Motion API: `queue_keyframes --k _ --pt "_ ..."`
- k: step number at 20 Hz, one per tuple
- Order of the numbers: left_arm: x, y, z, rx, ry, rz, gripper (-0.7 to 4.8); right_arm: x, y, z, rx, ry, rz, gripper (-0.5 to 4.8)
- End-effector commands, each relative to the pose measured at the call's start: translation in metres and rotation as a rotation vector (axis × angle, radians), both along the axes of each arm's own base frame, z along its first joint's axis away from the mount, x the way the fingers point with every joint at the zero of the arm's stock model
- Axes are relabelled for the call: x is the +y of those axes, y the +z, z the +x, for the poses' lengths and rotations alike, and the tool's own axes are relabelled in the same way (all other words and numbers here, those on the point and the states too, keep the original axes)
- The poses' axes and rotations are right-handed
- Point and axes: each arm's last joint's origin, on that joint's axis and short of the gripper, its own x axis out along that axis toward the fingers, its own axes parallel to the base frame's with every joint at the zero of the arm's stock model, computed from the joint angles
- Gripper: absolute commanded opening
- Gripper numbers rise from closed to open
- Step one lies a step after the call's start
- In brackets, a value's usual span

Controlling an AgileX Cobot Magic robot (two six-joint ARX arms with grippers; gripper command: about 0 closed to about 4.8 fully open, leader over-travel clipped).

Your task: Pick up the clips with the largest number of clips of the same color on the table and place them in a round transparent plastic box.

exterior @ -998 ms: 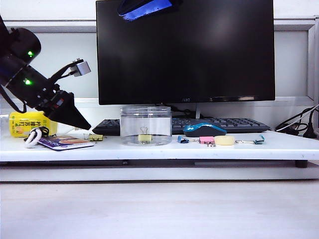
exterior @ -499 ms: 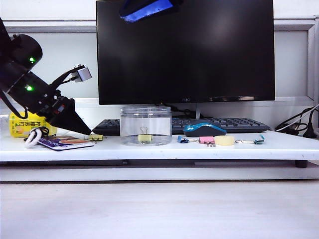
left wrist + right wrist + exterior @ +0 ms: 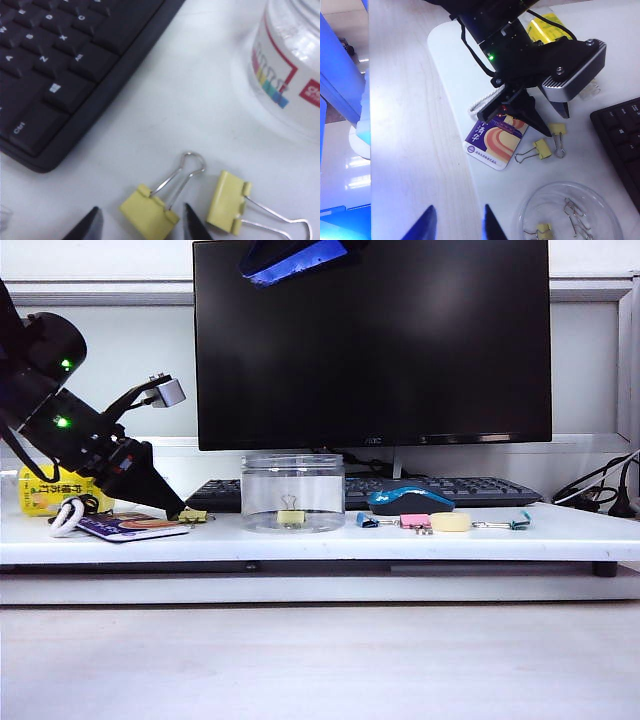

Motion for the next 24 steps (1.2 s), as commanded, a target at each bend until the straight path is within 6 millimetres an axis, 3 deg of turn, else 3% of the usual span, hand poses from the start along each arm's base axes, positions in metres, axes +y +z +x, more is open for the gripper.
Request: queue_keyframes --k 1,18,24 --pt "0.0 0.002 0.002 -0.021 -0.004 -0.003 2.16 0.0 0.003 -0.001 -0.018 0.007 0.009 1.27" --pt "-0.003 -0.006 0.005 -0.103 -0.099 0.046 2.14 -0.002 0.0 -0.002 0.002 0.011 -0.025 1.26" --pt "-0.003 -0.011 0.004 -0.067 -0.104 0.045 1.75 -0.002 -0.001 -0.003 0.008 0.011 -0.029 1.26"
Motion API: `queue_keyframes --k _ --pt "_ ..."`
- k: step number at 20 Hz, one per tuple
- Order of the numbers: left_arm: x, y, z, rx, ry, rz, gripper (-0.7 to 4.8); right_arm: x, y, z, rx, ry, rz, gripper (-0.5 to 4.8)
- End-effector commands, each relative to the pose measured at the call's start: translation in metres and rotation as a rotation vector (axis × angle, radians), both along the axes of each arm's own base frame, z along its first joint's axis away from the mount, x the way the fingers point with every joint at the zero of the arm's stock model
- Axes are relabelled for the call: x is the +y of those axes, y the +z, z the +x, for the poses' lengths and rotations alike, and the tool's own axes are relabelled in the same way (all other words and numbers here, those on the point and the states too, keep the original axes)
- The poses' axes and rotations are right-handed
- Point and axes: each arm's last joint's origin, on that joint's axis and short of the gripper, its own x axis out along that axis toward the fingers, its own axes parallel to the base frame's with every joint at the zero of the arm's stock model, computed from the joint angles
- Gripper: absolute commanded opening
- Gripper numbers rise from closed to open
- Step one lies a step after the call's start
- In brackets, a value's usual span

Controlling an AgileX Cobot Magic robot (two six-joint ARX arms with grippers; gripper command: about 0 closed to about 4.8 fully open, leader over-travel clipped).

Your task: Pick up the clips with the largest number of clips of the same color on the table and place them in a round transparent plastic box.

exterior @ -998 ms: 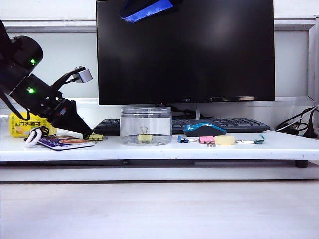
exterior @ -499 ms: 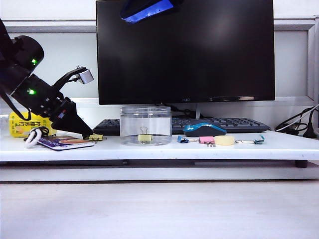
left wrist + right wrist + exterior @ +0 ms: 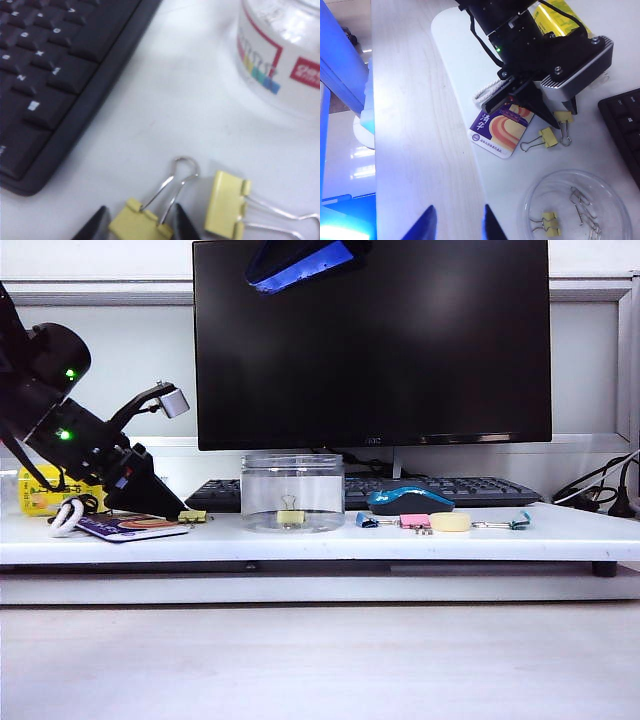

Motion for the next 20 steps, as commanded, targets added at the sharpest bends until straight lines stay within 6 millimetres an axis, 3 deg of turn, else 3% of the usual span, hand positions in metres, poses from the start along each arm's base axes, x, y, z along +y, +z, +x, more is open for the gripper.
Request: queue_keyframes --k 1,9,12,15,17,20 --pt "0.0 -0.003 -0.001 0.03 -0.005 0.003 1.74 0.0 0.003 -0.001 -0.011 0.002 0.006 1.26" --pt "-0.001 0.0 0.0 0.081 0.059 -0.054 1.73 -0.001 0.002 0.0 -0.02 -0.01 -0.005 1.26" --pt "0.0 0.016 -0.003 0.049 0.068 -0.072 1.73 -0.004 0.001 0.004 -0.078 -0.088 -0.076 1.26" --pt "0.001 0.047 -0.013 -0.008 0.074 -0.096 1.73 -0.013 0.001 0.011 -0.076 -0.118 -0.079 1.26" --pt "0.0 0.067 -0.025 0.022 0.044 -0.171 1.73 -0.023 0.001 0.018 -0.075 -0.152 -0.081 1.26" --pt "-0.008 0.078 -0.04 0.09 -0.038 -0.225 1.73 -0.035 0.001 0.026 -0.073 -0.197 -0.082 1.26"
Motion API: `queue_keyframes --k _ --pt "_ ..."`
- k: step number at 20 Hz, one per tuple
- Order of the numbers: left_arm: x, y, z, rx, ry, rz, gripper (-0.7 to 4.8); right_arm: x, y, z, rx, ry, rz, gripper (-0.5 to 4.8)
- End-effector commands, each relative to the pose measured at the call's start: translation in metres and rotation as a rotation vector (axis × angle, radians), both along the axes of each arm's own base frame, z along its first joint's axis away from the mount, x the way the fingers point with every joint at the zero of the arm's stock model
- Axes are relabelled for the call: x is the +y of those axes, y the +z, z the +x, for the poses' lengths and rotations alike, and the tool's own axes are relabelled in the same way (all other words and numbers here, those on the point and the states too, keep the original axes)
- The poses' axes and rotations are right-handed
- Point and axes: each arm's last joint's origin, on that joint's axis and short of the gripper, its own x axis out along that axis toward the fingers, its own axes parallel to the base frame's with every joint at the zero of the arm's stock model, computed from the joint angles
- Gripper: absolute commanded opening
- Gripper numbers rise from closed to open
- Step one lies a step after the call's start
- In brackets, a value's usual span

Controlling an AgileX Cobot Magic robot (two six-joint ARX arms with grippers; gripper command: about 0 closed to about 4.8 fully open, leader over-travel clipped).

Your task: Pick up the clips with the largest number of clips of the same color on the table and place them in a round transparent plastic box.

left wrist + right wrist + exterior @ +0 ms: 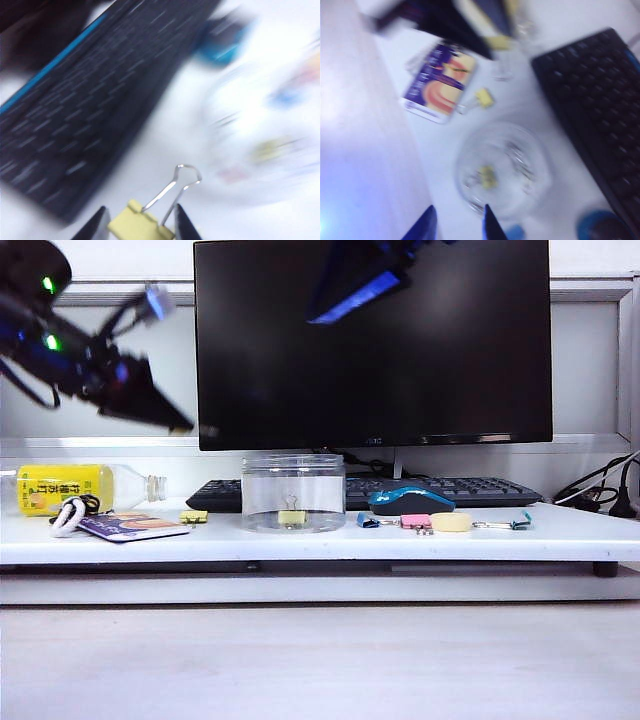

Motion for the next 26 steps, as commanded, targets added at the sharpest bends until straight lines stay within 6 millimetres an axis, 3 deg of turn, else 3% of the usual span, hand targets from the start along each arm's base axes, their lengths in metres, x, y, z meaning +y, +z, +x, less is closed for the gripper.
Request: queue_keyframes --k 1,7,11,26 --pt "-0.013 0.007 -0.015 0.072 -0.089 -0.04 1.74 -0.013 0.003 0.008 -0.014 -0.042 0.006 1.26" --pt "-0.067 0.012 -0.035 0.067 -0.217 -0.008 1.74 -0.02 0.002 0.01 0.012 -0.048 0.012 1.26" --pt "-0.092 0.012 -0.036 -0.067 -0.069 0.161 1.74 -0.019 0.002 0.009 0.032 -0.022 0.035 1.26" --pt "-0.095 0.006 -0.03 -0.027 -0.027 0.124 1.88 -0.019 -0.001 0.005 0.098 0.025 0.055 1.26"
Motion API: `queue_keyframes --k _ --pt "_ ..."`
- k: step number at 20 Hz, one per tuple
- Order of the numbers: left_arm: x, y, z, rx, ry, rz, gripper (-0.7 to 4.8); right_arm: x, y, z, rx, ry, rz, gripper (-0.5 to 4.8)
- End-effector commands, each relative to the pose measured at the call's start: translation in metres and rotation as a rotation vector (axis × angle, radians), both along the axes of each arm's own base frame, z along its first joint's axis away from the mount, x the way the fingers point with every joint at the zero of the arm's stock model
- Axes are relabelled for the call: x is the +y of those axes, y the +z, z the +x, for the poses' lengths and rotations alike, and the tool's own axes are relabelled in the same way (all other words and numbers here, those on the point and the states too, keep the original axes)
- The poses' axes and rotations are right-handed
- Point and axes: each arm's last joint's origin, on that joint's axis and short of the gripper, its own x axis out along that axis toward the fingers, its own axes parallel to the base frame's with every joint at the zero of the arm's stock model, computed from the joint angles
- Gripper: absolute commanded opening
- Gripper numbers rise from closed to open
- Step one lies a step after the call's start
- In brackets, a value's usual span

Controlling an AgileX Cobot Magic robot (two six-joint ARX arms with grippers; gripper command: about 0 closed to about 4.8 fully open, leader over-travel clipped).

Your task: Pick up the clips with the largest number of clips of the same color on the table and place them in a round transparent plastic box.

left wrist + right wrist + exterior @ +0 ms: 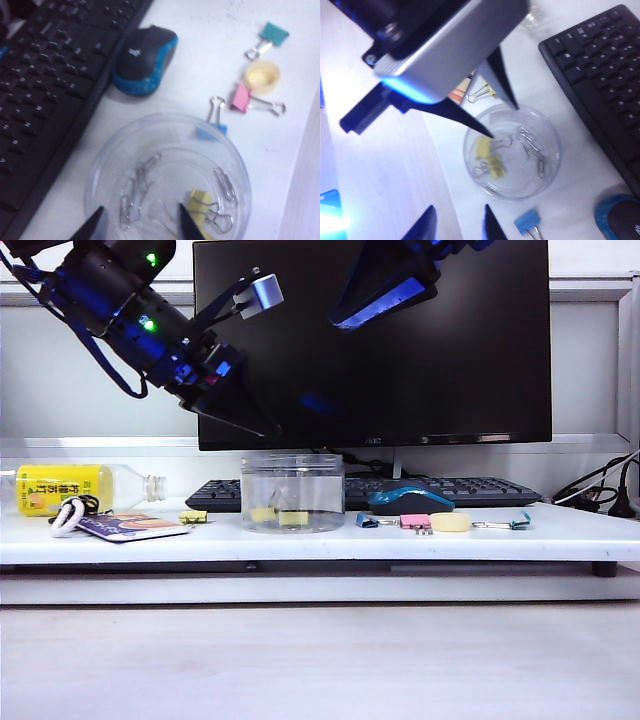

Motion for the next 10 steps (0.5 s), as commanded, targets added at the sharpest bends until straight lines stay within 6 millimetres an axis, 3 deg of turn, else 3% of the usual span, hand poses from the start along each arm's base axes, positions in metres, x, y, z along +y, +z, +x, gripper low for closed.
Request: queue_keyframes --k 1,6,10 --pt "0.001 0.005 0.0 -0.013 0.033 -0.007 1.88 0.0 0.002 -0.002 0.002 0.008 0.009 1.26" --pt "0.022 0.024 -0.008 -0.052 0.228 0.087 1.88 -0.001 0.002 -0.002 0.011 0.008 0.004 1.26" --pt "0.037 0.026 -0.018 0.176 0.479 0.032 1.87 0.0 0.001 -0.002 0.008 0.017 0.017 1.26"
